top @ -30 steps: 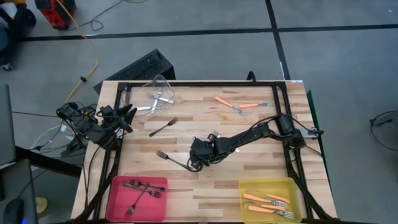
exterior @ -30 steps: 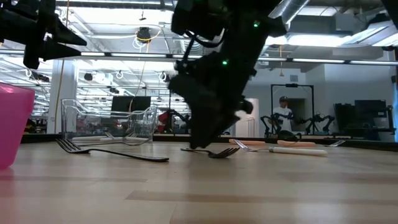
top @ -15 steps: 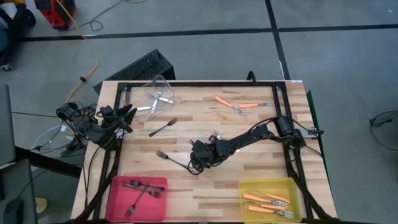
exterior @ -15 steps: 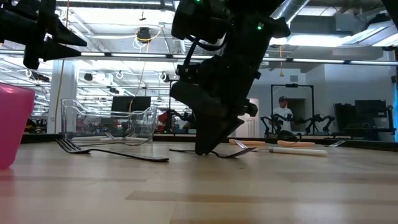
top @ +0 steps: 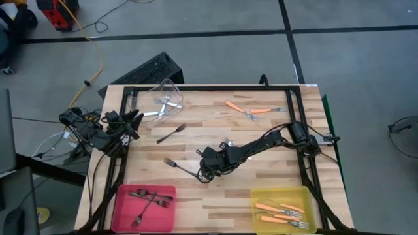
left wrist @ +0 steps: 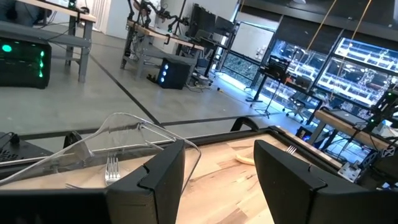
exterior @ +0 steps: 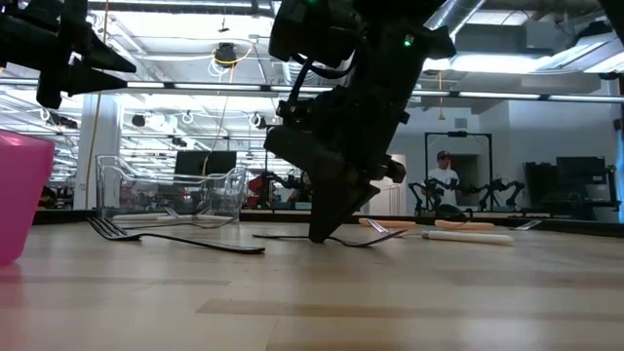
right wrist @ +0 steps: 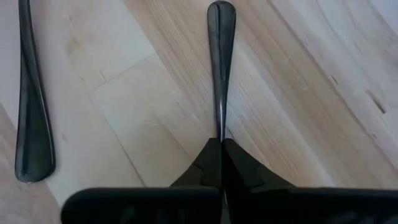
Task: Sort silverware by color (type)
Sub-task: Put the black fork into the red bin
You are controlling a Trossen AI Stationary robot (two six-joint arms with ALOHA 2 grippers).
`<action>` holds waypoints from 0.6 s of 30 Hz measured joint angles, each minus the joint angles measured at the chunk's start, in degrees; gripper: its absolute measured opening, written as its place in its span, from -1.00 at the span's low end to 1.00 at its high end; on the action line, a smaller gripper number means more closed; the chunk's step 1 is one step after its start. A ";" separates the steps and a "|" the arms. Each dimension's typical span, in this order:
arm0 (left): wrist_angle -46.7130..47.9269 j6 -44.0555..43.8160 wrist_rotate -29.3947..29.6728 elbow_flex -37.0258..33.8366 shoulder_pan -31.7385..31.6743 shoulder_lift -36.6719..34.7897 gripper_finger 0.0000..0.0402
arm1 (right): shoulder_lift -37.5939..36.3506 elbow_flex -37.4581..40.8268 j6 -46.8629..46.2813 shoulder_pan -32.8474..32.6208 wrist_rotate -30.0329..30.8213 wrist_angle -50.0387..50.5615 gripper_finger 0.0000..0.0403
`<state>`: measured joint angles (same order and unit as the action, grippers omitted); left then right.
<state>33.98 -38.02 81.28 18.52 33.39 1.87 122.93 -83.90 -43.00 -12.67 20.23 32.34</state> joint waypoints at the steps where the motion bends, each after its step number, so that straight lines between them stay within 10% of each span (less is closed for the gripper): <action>1: 0.00 0.00 0.00 0.00 0.02 0.00 -0.11 | 0.02 0.02 -0.08 -0.01 0.68 -0.01 -0.91; 18: 0.00 0.00 -0.04 0.00 0.01 0.00 -0.11 | -0.09 -8.41 7.15 2.68 3.71 2.62 -0.90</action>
<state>33.98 -38.02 81.23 18.52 33.40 1.87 122.85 -92.31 -35.85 -9.99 23.94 34.95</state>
